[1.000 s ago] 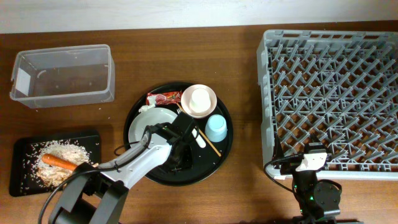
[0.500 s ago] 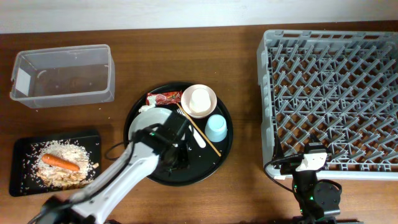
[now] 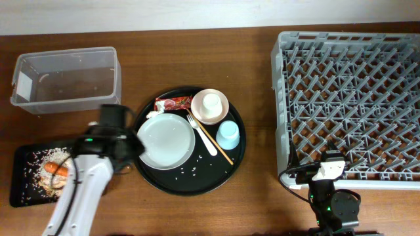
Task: Sort waste into correct bins and load items into the dishwasher rack
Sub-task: 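Carry the shell left and release it on the black tray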
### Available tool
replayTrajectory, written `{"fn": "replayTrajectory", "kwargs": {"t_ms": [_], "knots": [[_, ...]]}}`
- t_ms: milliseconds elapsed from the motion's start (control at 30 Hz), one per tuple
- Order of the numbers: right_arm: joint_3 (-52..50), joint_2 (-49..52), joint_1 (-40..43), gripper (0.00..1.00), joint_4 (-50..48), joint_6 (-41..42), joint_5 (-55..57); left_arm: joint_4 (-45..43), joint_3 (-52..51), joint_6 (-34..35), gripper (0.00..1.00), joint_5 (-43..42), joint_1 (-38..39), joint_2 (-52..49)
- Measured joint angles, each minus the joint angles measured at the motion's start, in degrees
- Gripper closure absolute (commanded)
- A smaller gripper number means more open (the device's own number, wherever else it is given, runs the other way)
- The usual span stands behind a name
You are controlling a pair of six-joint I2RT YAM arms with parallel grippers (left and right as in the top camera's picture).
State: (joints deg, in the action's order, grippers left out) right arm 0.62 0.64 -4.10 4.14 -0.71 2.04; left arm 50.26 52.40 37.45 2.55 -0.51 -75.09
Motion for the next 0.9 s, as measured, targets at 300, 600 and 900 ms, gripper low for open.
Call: {"fn": "replayTrajectory", "kwargs": {"t_ms": [300,600,900], "knots": [[0.0,0.0,0.0,0.01,0.0,0.0,0.0,-5.7,0.0,-0.6,0.53,3.7,-21.0,0.0],[0.0,0.0,0.0,0.01,0.0,0.0,0.0,-7.1,0.0,-0.6,0.43,6.6,-24.9,-4.3],[0.0,0.0,0.0,0.01,0.0,0.0,0.0,-0.6,3.0,-3.3,0.34,2.8,-24.9,-2.9]]}}
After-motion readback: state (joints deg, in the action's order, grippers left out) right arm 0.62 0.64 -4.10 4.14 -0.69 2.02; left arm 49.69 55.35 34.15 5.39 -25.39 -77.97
